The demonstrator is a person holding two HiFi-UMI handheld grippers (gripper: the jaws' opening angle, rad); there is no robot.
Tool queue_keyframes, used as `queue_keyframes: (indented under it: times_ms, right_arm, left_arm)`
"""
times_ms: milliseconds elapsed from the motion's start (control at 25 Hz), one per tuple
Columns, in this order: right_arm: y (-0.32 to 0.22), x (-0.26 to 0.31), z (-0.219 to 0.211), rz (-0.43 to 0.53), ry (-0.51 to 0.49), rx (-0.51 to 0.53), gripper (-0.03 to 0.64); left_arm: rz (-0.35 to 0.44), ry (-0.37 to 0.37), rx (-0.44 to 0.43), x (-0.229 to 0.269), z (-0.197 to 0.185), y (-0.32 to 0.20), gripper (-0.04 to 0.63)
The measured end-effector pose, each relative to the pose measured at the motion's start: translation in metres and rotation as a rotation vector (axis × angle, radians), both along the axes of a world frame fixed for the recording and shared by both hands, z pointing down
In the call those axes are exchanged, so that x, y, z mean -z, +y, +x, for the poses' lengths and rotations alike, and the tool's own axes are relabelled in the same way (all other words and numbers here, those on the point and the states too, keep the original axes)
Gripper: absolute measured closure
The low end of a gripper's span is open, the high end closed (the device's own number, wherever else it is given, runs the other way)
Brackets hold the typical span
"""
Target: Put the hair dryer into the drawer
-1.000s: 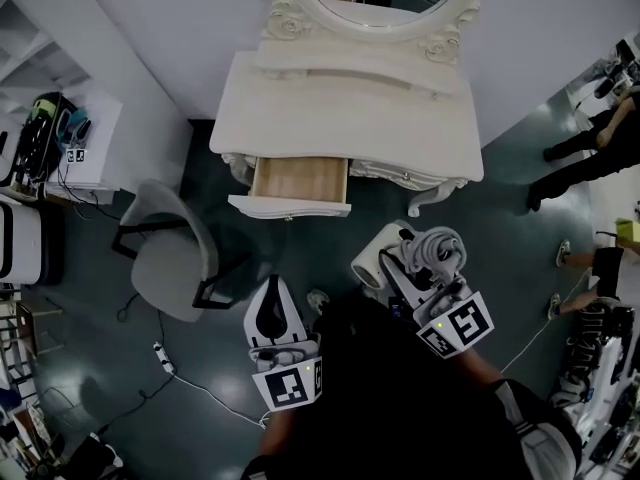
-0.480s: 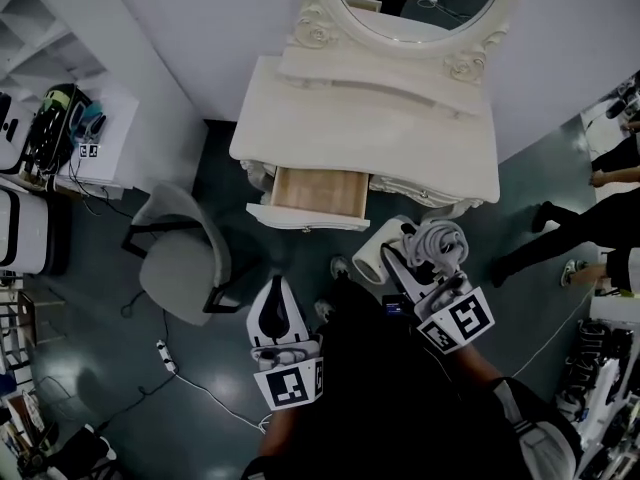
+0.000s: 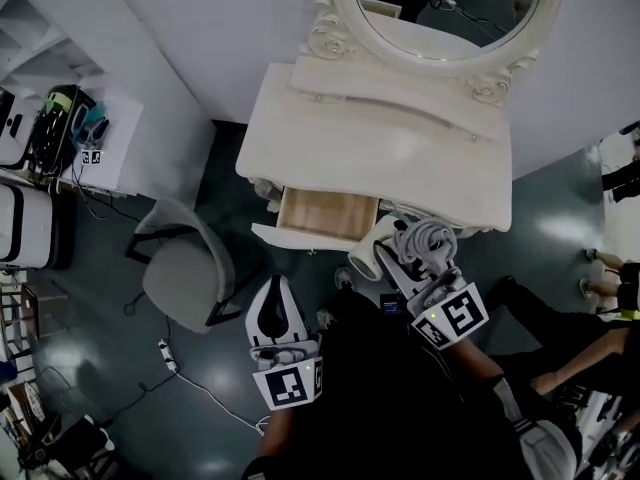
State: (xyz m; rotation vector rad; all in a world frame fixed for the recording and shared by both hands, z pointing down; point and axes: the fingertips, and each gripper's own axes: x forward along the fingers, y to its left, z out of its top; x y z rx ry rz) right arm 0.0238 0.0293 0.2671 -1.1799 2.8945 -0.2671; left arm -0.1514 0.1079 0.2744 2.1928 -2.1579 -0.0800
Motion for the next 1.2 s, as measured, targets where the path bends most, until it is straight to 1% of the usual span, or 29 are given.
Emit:
queue_keyframes:
  times_ms: [280,440,600,760,1000,1200]
  right_arm:
    - [-0.047,-0.02,-0.003,-0.006,0.015,0.053,0.425]
    - [-0.065,-0.033,0.0,-0.022,0.029,0.051,0.425]
    - [-0.077,-0.041,0.004,-0.033,0.044,0.031,0.425]
    - [-0.086,-0.045,0.009,-0.033,0.061,-0.026,0.425]
    - [-0.098,-0.044,0.016,-0.04,0.084,-0.155,0.425]
    - [-0.109,-0.046,0.014,-0.051,0.109,-0.281,0.425]
  left_arm:
    - [-0.025,-0.016,0.005,-0.009,0.015,-0.046,0.572]
    - [-0.052,-0.017,-0.011,-0.017,0.023,-0.064,0.572]
    - [-0.058,-0.021,-0.045,-0.018,0.027,-0.084,0.572]
    - [-0.047,-0.005,-0.104,-0.017,0.028,-0.109,0.572]
    - [-0.039,-0.008,-0.259,-0.016,0.028,-0.146,0.572]
    - [-0.035,0.011,-0.374,-0.017,0.015,-0.176,0.572]
